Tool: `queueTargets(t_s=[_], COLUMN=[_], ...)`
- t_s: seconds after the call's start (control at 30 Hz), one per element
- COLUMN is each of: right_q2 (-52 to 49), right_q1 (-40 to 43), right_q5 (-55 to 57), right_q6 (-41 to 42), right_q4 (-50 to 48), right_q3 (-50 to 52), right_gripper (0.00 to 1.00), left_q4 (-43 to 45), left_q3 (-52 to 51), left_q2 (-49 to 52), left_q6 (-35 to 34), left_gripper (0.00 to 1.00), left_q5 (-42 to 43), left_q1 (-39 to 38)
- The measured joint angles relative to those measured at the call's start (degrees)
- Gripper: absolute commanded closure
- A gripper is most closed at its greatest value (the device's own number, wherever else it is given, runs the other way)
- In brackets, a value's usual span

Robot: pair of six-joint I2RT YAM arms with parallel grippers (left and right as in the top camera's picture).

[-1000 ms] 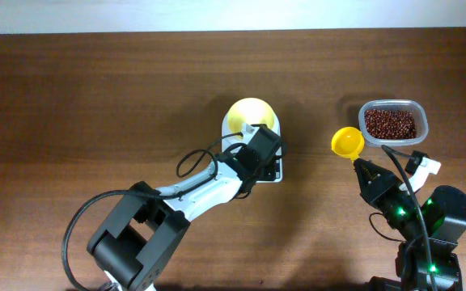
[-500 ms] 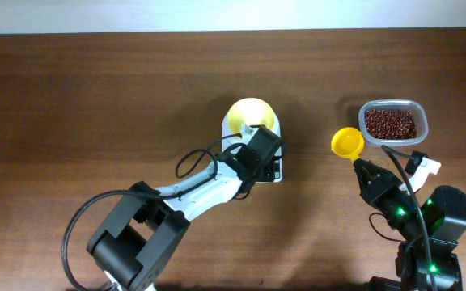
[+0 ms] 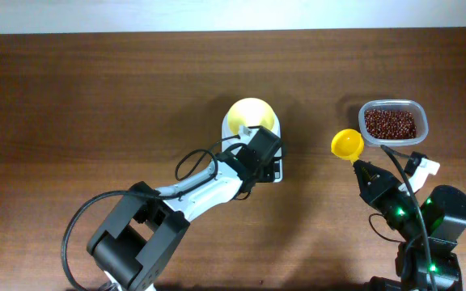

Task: Scoop item into bowl and weigh 50g on scale

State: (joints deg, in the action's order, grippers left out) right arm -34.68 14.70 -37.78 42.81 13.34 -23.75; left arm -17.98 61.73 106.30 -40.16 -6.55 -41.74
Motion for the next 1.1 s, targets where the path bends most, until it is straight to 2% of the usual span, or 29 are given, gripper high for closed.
queueTargets(t_s=[0.4,0.53,0.63,0.73,0.97,1.03,1.1], right_q2=[-2.7,-2.7,-2.7,-2.7,-7.1,-11.0,-13.8], right_q1=[0.0,0.0,0.0,0.0,0.0,0.0,0.0], right_q5=[0.2,0.5,1.5,1.9,2.8,3.1,2.8], right_q6=[-0.4,-0.4,-0.4,-0.6,-0.5,-0.3,0.7], right_q4=[0.0,0.0,-0.9,-6.4,-18.6,-22.1,-26.8], right_q3=[0.0,0.0,0.0,0.0,0.0,0.0,0.1], right_gripper=[0.96,0.96,0.96,0.96,0.96,0.96,0.96], left_q4=[-0.9,-4.1,-4.8,-6.0,-8.5,-12.5,-13.4], left_q3=[0.0,0.0,0.0,0.0,0.0,0.0,0.0], left_q2=[-0.3,-5.0,-10.4,-13.3,-14.2,-14.3,-14.3], left_q6=[0.0,2.0,6.2,12.6,25.4,32.6,36.4], left_gripper=[1.00,1.00,1.00,1.00,1.00,1.00,1.00], left_q5=[-0.2,0.8,6.0,9.9,11.1,11.0,10.1], left_q1=[0.0,0.0,0.0,0.0,0.0,0.0,0.0])
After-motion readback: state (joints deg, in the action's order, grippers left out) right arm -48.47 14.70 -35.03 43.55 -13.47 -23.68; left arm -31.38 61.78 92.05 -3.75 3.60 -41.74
